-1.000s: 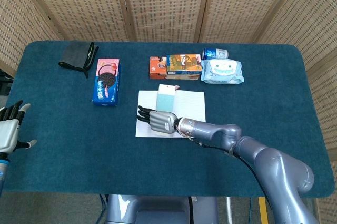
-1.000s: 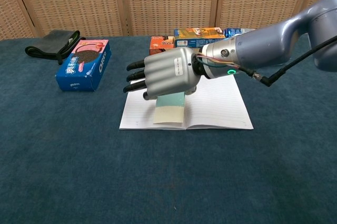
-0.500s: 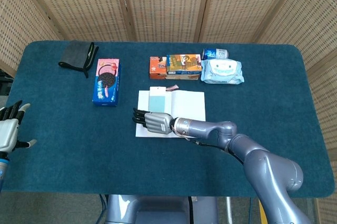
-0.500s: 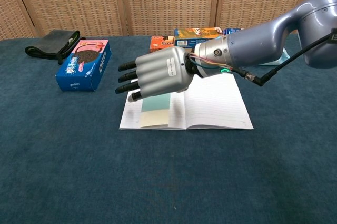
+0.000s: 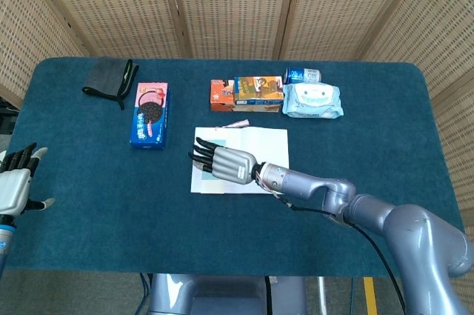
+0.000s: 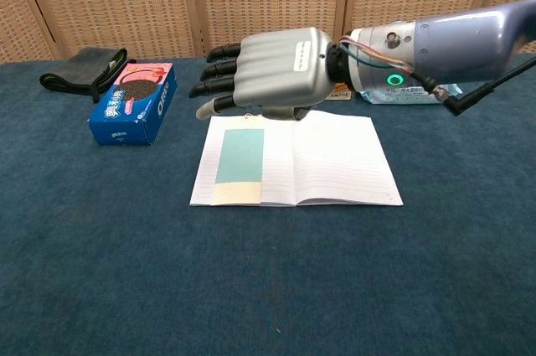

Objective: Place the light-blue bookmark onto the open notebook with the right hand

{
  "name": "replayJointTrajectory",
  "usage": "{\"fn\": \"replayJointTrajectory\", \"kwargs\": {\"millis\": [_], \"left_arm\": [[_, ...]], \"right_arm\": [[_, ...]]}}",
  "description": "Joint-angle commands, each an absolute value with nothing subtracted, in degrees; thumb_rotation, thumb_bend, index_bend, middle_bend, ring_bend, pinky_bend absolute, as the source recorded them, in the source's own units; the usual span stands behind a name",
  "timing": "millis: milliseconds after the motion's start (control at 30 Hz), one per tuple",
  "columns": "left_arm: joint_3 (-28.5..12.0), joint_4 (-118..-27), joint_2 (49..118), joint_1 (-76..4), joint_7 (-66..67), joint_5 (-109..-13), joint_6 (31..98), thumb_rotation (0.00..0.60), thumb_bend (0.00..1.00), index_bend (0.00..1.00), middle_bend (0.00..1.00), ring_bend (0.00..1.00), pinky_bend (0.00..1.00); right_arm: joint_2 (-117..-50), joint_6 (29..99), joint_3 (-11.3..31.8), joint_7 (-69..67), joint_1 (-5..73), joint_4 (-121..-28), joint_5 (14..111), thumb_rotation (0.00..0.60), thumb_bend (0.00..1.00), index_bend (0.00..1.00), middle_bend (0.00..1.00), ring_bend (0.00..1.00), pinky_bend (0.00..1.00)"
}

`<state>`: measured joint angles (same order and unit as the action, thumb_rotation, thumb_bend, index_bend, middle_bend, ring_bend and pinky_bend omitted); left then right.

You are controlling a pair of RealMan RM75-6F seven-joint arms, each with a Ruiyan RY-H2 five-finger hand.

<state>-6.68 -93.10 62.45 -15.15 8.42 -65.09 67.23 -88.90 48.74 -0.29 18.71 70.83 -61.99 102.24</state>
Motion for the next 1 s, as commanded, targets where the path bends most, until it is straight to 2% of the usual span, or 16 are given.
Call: {"fn": "replayJointTrajectory", "kwargs": {"millis": [33,167,333,733,1000], "left_arm": [[-6.5,-93.0,62.3,-15.1,7.8,-65.6,67.2,0.6,0.0,0.0,0.0,0.0,0.0],[-6.2,-93.0,62.3,-15.2,7.6,-66.3,67.1,0.6,0.0,0.0,0.0,0.0,0.0],[-5.9,-93.3,62.5,-15.3,8.2,-66.7,67.3,0.6,0.0,0.0,0.0,0.0,0.0],[-6.1,-93.2,62.1,-15.5,7.5,-65.8,66.8,0.6,0.0,0.0,0.0,0.0,0.0],[-6.1,-93.0,62.1,-15.7,7.5,-65.5,66.4,0.6,0.0,0.0,0.0,0.0,0.0]], "right_arm": [[-84.3,45.3,3.6,13.8,63.6,-73.7,87.3,0.6,1.0,0.0,0.0,0.0,0.03],[-82.7,39.3,5.1,17.9,61.7,-80.5,74.1,0.6,1.0,0.0,0.0,0.0,0.0],[-85.2,37.0,5.0,26.2,62.8,-81.9,64.0,0.6,1.0,0.0,0.0,0.0,0.0],[-94.2,37.9,5.3,32.9,66.1,-74.9,58.6,0.6,1.0,0.0,0.0,0.0,0.0],[-96.7,37.8,5.4,34.1,67.1,-72.6,57.6,0.6,1.0,0.0,0.0,0.0,0.0]]}}
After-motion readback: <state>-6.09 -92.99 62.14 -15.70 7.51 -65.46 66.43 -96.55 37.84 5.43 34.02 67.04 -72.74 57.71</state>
